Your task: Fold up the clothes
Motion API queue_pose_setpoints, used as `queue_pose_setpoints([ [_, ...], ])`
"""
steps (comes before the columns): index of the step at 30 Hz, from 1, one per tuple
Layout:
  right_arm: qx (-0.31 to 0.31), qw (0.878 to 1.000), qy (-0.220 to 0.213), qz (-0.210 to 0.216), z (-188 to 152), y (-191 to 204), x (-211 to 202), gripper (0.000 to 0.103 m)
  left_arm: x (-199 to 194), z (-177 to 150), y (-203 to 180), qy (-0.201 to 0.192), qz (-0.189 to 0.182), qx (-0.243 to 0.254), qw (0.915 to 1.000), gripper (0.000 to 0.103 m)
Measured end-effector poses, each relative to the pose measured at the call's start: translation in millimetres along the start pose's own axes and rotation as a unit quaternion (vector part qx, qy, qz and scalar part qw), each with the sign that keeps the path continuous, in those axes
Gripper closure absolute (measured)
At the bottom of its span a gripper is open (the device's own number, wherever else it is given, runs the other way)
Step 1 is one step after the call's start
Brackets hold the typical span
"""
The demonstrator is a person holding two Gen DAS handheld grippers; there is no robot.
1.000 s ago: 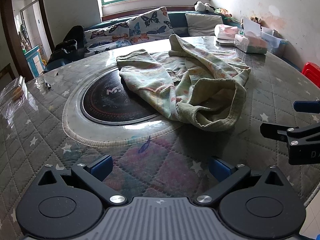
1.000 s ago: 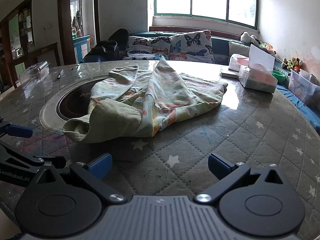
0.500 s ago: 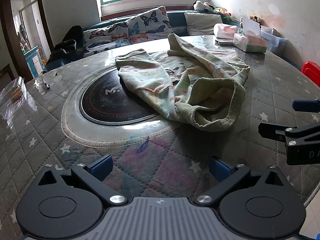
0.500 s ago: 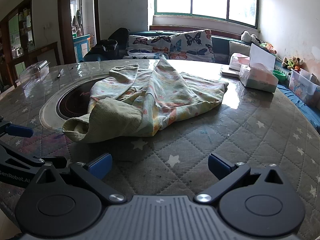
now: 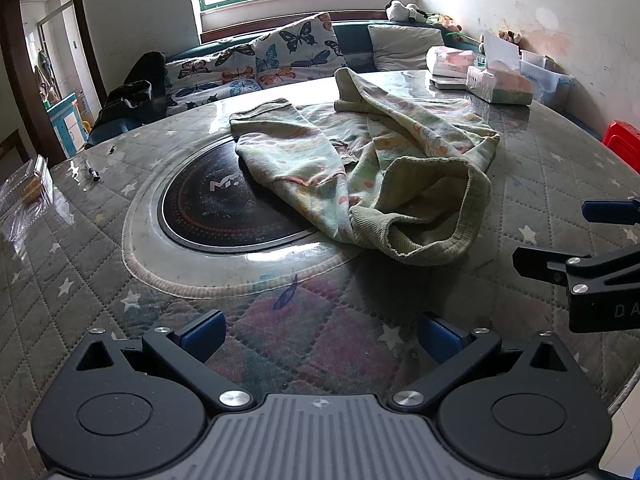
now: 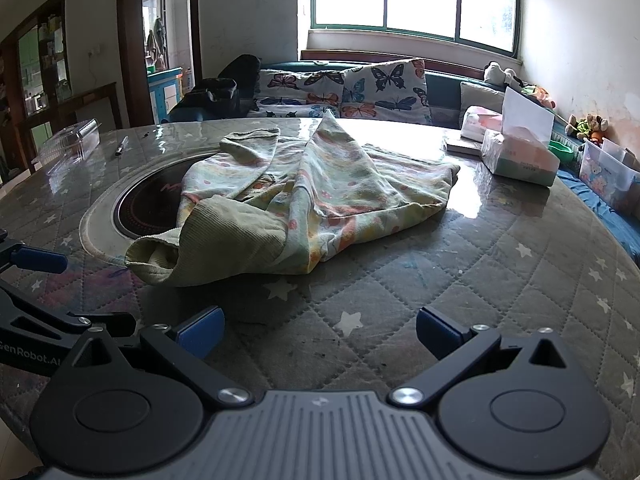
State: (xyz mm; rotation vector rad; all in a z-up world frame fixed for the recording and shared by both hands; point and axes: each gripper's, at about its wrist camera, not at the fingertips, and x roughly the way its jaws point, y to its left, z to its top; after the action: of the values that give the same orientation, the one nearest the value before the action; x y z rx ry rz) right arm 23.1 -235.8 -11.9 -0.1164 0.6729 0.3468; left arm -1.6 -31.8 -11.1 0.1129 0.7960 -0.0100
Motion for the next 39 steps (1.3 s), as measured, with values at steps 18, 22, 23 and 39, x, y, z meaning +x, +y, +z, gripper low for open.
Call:
queue_pose_setpoints([
  [18, -0.008, 1.0, 0.005, 0.005, 5.4, 0.6, 8.2, 0.0, 3.2, 5.9, 4.1, 0.001, 0.0, -0.001, 1.0, 0.0],
  [22, -0.012, 1.0, 0.006, 0.007, 7.8, 0.8, 10.6, 0.0, 2.4, 9.8, 8.6, -0.002, 0.001, -0.003, 1.0, 0.0],
  [23, -0.013, 1.0, 0.006, 0.007, 8.4, 0.8, 11.2, 0.0, 1.8, 11.1, 10.0, -0.003, 0.001, -0.004, 1.0, 0.0],
  [39, -0.038, 0.999, -0.018, 0.011, 46.4, -15.4, 10.5, 0.0, -17.2, 62.7, 41.4, -0.068, 0.001, -0.026, 0.9973, 0.0],
])
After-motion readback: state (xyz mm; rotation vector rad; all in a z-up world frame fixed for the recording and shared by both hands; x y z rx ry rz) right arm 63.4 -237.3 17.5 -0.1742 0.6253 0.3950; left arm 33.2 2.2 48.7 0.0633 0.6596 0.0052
